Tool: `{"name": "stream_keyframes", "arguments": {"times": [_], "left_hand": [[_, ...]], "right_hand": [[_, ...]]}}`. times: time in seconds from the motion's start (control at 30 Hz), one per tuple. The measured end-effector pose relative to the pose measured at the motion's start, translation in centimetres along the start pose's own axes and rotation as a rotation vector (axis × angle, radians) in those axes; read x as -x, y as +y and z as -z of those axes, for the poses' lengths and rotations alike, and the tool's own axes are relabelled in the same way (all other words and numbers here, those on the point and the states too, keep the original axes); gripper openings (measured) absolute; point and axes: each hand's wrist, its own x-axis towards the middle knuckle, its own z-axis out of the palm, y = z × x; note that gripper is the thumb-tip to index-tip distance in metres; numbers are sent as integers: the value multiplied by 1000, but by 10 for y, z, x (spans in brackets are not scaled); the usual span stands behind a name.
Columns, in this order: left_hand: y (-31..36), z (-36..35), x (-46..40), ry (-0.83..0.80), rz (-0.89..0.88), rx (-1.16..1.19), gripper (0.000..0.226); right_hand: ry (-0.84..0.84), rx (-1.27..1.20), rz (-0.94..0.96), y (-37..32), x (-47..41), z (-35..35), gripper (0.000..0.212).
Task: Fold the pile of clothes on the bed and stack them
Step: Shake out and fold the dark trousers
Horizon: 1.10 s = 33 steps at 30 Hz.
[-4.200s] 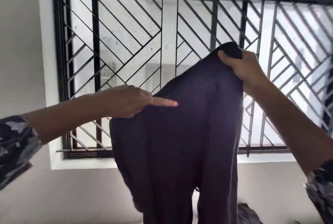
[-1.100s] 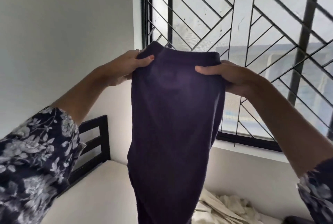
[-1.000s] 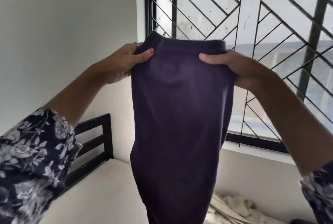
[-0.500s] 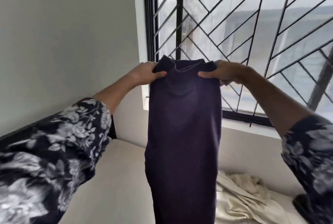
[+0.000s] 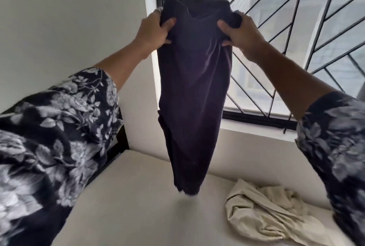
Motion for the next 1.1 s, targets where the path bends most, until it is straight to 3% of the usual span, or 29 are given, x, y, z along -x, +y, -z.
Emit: {"name": "stream_keyframes", "arguments": {"times": [0.13,0.27,0.43,0.57,0.63,0.7,0.93,1.1], "left_hand": [[6,6,23,-52,-21,27,43],[-3,8,90,-170,64,91,40],[-45,-7,222,-433,360,257,40],[-88,-35,329,-613,629,233,60],[-107,-52,382,-719,742,214,33],[-124,-66,429,-805,850,172,9],[-174,-101,546,-1110,1110,121,9],[-220,-122,590,-1172,1150,98,10]], "right_hand": [[-75,-68,41,-7,28,6,15],[-269,19,-42,-6,90,28,20],[-639,131,-305,44,198,58,34],[-847,166,-531,118,288,64,36],[-940,159,-633,156,338,64,36],[-1039,116,-738,187,386,65,19],[-1212,35,-1010,256,501,68,15],[-1246,19,-1128,305,539,60,18]]}}
